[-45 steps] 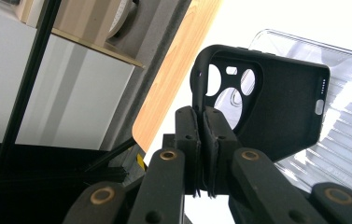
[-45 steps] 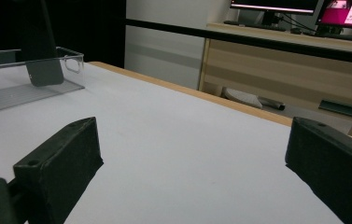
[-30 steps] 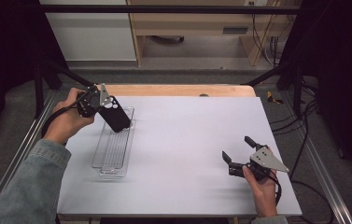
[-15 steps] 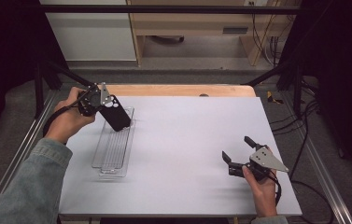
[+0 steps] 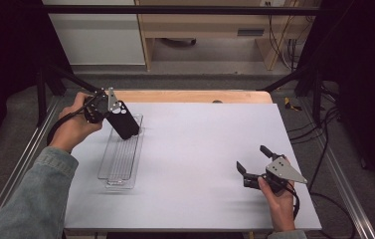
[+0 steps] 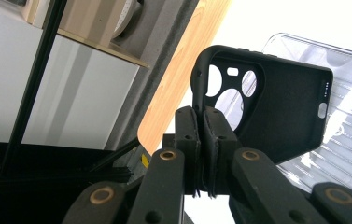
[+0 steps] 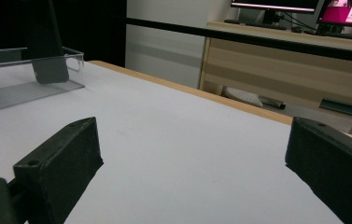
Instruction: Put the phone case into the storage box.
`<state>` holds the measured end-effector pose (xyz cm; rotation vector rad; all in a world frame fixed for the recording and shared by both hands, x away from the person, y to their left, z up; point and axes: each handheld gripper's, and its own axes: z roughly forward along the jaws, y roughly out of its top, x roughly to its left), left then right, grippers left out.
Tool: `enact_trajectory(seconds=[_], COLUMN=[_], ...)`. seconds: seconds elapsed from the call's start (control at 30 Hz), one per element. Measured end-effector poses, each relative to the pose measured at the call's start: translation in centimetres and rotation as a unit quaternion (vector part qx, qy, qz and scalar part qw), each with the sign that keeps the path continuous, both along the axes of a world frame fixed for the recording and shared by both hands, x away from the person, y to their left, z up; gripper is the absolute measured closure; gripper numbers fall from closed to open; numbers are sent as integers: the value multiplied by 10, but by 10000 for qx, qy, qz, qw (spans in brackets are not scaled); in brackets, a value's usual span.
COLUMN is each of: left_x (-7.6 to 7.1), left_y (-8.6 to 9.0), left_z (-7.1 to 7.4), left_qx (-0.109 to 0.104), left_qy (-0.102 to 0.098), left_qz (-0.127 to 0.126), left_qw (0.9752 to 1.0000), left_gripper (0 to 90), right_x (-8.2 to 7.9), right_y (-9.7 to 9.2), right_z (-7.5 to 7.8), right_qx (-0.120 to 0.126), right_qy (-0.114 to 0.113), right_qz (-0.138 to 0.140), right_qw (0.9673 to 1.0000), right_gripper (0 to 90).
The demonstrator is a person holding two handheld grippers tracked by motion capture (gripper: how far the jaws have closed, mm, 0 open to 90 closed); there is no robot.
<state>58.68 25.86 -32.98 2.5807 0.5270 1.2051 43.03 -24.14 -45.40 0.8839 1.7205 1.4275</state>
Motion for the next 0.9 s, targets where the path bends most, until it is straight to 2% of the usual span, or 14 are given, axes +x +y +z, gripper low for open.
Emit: enact_trajectory(seconds=[0.23, 0.47, 0.57, 0.67, 0.73, 0.9], left_x=[2, 2, 3, 2, 0, -3], left_y=[0, -2, -2, 0, 1, 4], left_z=[0, -1, 1, 4, 5, 6], left_qx=[-87, -124, -218, -362, -595, -843], left_qy=[13, 29, -72, -195, -214, -241], left_qz=[8, 5, 91, 224, 253, 314], left_qw=[10000, 9999, 9997, 9989, 9977, 9957], left_gripper=[831, 766, 622, 520, 488, 426], right_x=[0, 0, 0, 0, 0, 0], right_y=[0, 0, 0, 0, 0, 0], right_z=[0, 0, 0, 0, 0, 0], right_qx=[-5, -4, 3, 9, 7, 12], right_qy=[2, 3, 4, -3, -7, -18], right_qz=[4, 2, -2, -2, 2, -2], right_qw=[10000, 10000, 10000, 10000, 10000, 10000], right_gripper=[38, 38, 38, 38, 38, 38])
